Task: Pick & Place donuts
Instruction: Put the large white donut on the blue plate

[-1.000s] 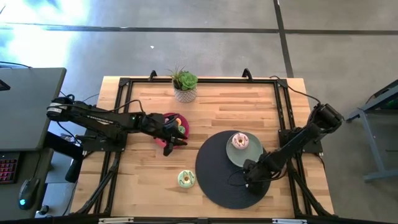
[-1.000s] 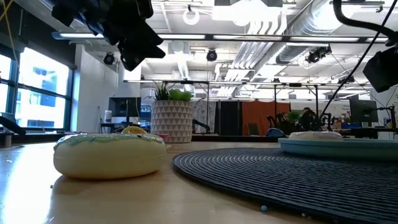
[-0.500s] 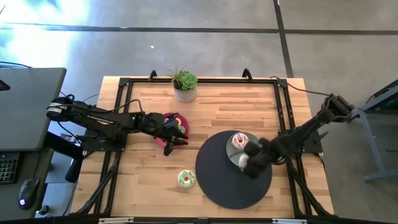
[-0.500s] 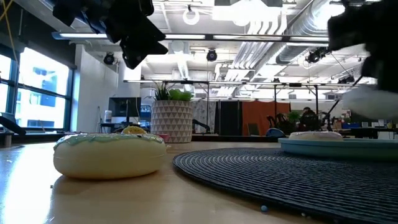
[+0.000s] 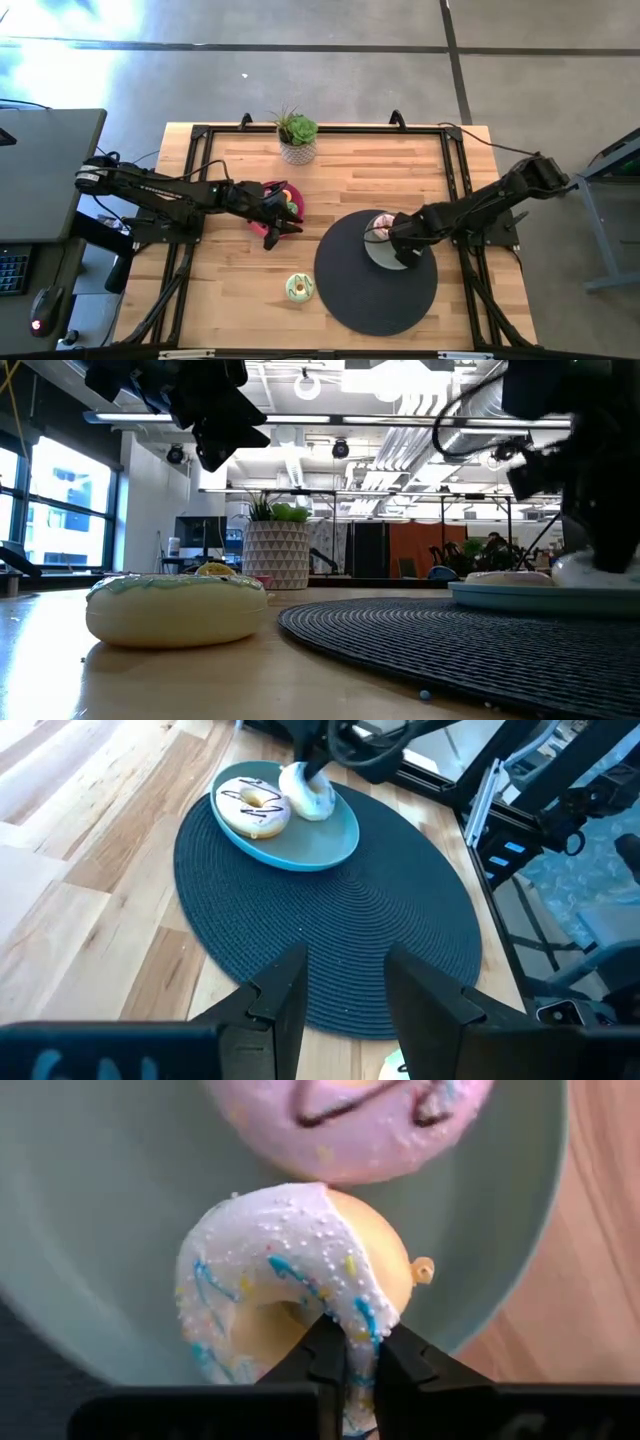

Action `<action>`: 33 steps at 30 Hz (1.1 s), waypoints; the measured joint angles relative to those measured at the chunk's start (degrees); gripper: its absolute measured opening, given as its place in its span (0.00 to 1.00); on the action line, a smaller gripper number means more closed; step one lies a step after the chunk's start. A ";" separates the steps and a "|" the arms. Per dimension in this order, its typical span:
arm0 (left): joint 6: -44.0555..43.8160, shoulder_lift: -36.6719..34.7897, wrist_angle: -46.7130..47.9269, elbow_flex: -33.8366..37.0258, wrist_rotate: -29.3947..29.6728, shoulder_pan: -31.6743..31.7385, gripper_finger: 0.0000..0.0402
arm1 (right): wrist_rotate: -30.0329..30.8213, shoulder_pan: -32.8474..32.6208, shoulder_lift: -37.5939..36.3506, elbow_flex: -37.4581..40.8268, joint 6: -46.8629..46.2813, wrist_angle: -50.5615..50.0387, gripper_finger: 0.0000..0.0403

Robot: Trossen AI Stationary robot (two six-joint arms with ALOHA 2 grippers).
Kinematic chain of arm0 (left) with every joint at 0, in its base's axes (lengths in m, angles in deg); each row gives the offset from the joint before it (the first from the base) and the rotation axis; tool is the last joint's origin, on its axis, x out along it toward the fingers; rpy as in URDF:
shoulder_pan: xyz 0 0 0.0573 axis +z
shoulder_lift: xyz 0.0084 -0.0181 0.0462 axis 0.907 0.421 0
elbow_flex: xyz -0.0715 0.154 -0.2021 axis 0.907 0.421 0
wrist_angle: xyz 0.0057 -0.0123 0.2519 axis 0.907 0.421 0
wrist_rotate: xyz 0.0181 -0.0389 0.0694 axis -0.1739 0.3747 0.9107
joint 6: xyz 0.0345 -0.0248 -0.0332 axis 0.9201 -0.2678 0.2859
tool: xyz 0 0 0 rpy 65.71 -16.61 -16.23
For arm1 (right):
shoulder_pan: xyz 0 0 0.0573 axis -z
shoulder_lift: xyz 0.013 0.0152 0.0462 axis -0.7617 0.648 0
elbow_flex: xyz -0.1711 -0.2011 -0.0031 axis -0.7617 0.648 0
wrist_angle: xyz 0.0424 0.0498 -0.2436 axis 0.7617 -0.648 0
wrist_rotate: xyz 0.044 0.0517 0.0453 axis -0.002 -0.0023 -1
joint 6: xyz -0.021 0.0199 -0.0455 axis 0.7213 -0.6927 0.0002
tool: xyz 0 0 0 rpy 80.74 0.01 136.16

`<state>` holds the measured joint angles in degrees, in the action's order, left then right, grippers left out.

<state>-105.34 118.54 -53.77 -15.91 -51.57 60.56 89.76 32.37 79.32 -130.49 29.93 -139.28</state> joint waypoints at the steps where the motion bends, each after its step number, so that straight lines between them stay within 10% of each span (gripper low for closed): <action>1: 0.00 0.00 0.00 -0.02 0.00 0.00 0.32 | -0.63 0.07 0.10 0.71 -0.64 0.83 0.05; 12: 0.26 0.00 0.92 -0.02 5.35 0.02 0.32 | 4.20 0.03 0.10 1.72 1.10 2.45 0.21; 33: 4.69 5.36 -0.99 -0.04 -7.26 -5.57 0.32 | -2.49 0.02 0.07 -7.53 5.73 -4.54 0.53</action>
<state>-100.65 123.90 -54.76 -15.95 -58.82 55.00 87.28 32.39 79.40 -138.01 35.66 -143.82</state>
